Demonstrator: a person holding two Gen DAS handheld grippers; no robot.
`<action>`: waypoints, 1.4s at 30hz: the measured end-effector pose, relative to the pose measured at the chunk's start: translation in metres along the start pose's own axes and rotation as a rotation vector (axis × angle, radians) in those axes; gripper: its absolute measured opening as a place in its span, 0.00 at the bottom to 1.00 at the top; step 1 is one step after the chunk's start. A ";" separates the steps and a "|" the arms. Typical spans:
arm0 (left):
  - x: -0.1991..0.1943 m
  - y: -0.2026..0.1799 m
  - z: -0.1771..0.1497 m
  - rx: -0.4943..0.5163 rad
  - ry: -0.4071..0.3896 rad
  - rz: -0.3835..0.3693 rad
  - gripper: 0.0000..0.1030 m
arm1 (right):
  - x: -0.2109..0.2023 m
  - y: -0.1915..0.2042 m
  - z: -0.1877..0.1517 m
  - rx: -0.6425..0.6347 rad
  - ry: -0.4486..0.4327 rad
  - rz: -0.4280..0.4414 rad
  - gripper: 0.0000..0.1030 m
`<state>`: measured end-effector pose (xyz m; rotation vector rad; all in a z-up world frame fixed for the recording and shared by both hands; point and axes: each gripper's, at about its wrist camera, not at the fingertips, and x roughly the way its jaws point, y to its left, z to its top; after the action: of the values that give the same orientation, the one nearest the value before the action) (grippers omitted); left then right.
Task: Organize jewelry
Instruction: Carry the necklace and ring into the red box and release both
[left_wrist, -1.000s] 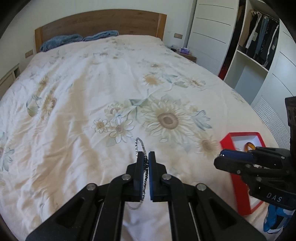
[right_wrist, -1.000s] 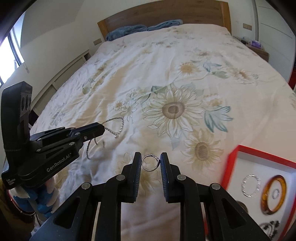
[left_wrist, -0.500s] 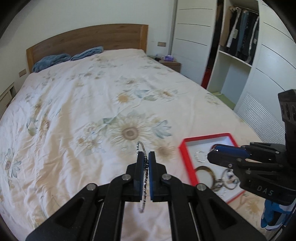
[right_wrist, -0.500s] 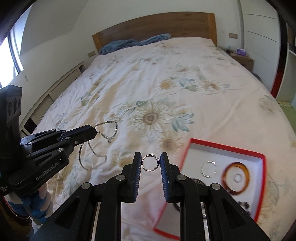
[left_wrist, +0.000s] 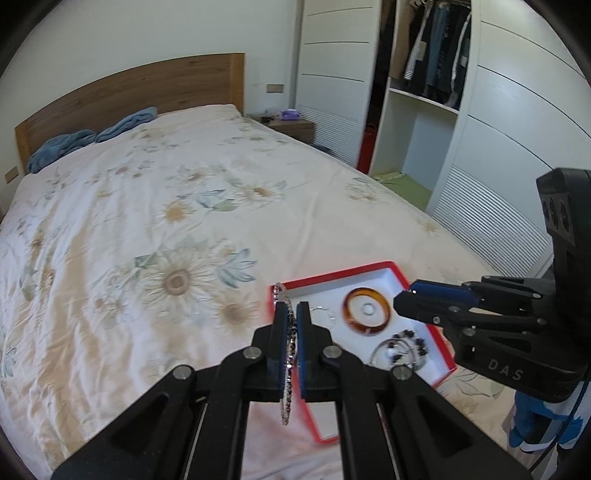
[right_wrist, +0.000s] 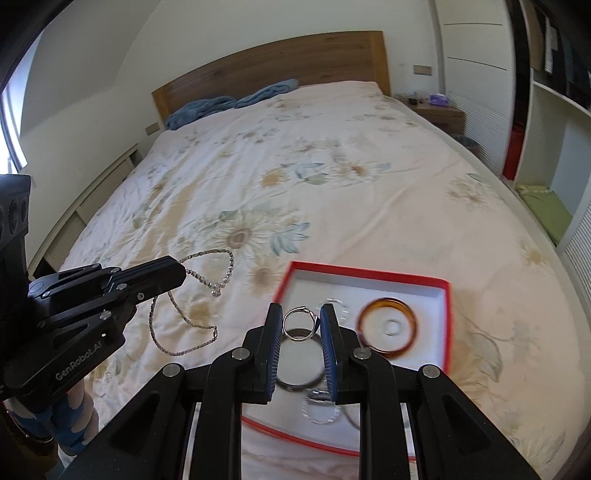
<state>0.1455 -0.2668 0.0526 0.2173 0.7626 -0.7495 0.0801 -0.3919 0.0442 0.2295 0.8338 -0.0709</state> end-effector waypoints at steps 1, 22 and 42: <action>0.002 -0.004 0.000 0.003 0.003 -0.006 0.04 | -0.001 -0.006 -0.001 0.007 0.000 -0.005 0.20; 0.102 -0.042 -0.018 -0.004 0.168 -0.050 0.04 | 0.058 -0.090 -0.014 0.095 0.067 -0.064 0.20; 0.142 -0.030 -0.043 -0.043 0.259 -0.003 0.05 | 0.117 -0.095 -0.037 0.060 0.200 -0.056 0.21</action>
<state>0.1699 -0.3460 -0.0747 0.2778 1.0234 -0.7154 0.1168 -0.4728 -0.0830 0.2729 1.0383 -0.1266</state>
